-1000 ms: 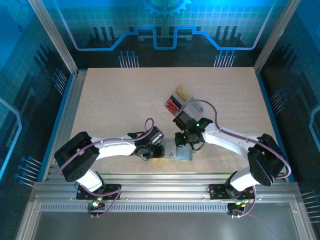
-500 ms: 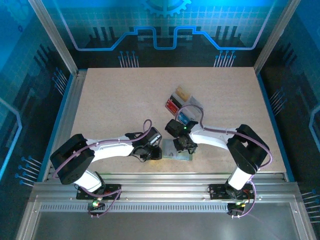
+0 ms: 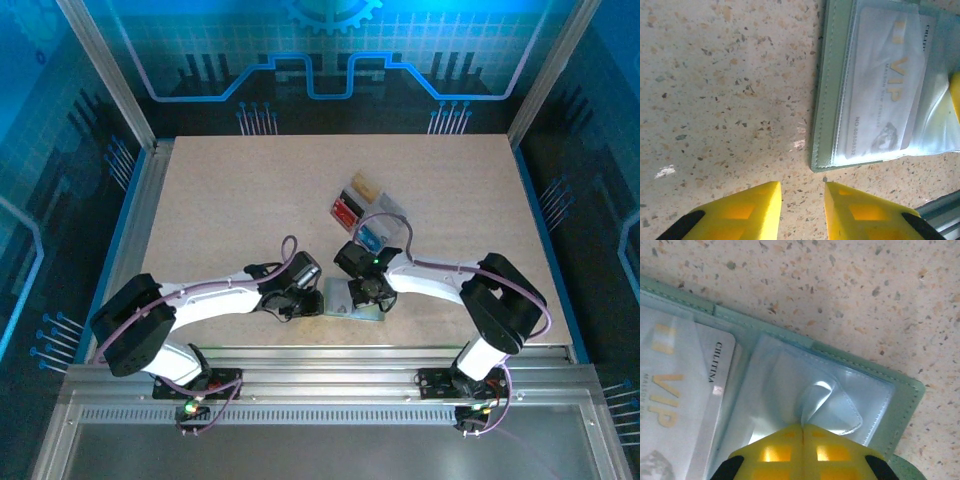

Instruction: Put the credit cards into the card holder

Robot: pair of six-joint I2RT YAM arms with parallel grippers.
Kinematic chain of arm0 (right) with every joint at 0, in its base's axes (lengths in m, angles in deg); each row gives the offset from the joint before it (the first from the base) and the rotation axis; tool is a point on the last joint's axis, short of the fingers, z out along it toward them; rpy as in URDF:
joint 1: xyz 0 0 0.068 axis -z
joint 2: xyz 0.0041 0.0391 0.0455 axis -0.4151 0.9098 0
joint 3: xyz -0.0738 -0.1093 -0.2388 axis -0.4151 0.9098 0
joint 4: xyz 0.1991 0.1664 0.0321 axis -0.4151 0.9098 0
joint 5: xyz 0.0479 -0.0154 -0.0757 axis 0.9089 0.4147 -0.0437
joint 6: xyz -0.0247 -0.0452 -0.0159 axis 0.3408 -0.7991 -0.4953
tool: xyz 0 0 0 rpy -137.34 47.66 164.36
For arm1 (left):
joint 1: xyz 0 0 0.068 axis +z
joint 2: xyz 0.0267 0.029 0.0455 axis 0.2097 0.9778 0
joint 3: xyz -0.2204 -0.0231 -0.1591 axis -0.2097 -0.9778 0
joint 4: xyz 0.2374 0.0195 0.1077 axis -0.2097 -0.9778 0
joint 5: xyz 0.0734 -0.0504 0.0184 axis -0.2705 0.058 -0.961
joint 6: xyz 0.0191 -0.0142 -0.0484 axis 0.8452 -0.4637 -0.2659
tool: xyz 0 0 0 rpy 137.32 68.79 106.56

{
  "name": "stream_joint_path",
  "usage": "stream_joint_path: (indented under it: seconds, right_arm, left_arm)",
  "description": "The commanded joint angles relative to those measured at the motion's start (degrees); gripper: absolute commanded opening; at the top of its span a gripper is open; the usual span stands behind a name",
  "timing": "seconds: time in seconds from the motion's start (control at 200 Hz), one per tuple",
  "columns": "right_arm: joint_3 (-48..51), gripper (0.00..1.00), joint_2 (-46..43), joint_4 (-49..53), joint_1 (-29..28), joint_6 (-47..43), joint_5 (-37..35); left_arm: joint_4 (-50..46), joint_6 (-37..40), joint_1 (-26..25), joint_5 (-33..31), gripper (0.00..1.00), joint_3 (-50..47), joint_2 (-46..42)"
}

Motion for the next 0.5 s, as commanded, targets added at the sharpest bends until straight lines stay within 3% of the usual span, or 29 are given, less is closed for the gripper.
stream_joint_path:
  seconds: [0.0,0.18,0.495]
  right_arm:
    - [0.8,0.0,-2.0,5.4,0.3,-1.5,-2.0]
    - [-2.3,0.0,-2.7,8.7,0.1,-5.0,-4.6]
    - [-9.1,0.02,1.3,10.4,-0.6,-7.3,0.4]
  left_arm:
    - [-3.3,-0.5,0.6,-1.1,0.3,3.1,0.3]
    - [-2.3,0.3,0.7,-0.6,0.3,5.7,5.9]
    - [6.6,2.0,0.6,5.1,0.29,4.4,12.6]
